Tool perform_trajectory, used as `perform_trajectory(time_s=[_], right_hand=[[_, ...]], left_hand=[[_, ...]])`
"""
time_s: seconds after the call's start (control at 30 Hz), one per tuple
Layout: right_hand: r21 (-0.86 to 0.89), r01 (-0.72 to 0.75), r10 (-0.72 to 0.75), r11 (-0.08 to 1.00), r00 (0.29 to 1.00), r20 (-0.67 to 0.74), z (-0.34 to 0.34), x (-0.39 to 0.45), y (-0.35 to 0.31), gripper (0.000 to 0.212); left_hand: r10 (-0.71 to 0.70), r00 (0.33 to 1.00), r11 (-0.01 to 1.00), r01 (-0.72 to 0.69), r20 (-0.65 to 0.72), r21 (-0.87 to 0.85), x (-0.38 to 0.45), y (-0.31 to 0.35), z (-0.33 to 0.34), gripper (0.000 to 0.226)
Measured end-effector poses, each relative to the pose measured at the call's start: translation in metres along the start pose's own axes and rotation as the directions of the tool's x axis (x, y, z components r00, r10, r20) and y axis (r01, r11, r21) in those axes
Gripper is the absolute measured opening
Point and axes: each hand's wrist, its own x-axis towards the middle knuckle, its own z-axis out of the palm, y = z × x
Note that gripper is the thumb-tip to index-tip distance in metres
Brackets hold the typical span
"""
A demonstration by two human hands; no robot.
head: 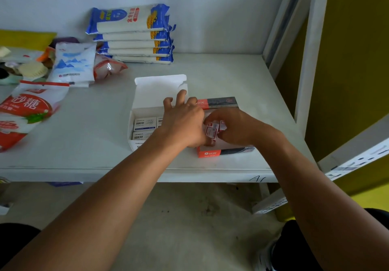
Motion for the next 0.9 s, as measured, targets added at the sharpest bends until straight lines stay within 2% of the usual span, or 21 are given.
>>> perform_trajectory(time_s=[0.17, 0.3, 0.43, 0.53, 0.73, 0.8, 0.9], right_hand=[[-0.097, -0.062, 0.056, 0.993, 0.997, -0.060, -0.002, 0.003, -0.003, 0.031], [-0.178, -0.111, 0.074, 0.978, 0.977, -0.202, 0.005, 0.010, 0.000, 0.036], [-0.181, -0.166, 0.096, 0.969, 0.935, -0.341, 0.010, 0.011, -0.002, 0.047], [-0.204, -0.237, 0.147, 0.950, 0.914, -0.379, 0.011, 0.012, -0.005, 0.051], [-0.115, -0.245, 0.171, 0.963, 0.879, -0.446, 0.019, 0.015, -0.010, 0.012], [-0.088, -0.240, 0.172, 0.967, 0.865, -0.471, 0.020, 0.014, -0.011, 0.005], [-0.063, -0.227, 0.170, 0.972, 0.861, -0.480, 0.021, 0.012, -0.011, 0.005]], left_hand=[[-0.004, 1.000, 1.000, 0.004, 0.005, 0.010, 0.001, -0.004, 0.001, 0.073], [0.013, 0.998, 0.998, -0.018, -0.064, -0.067, 0.002, -0.009, 0.004, 0.069], [-0.028, 0.995, 0.997, 0.021, -0.093, -0.077, 0.001, -0.009, 0.006, 0.075], [-0.070, 0.993, 0.996, 0.064, -0.097, -0.063, 0.000, -0.009, 0.004, 0.068], [-0.111, 0.993, 0.993, 0.109, -0.049, -0.054, 0.001, -0.009, 0.002, 0.027], [-0.121, 0.992, 0.991, 0.118, -0.033, -0.066, 0.002, -0.009, 0.002, 0.021], [-0.119, 0.993, 0.991, 0.117, -0.022, -0.060, 0.001, -0.009, 0.001, 0.019]])
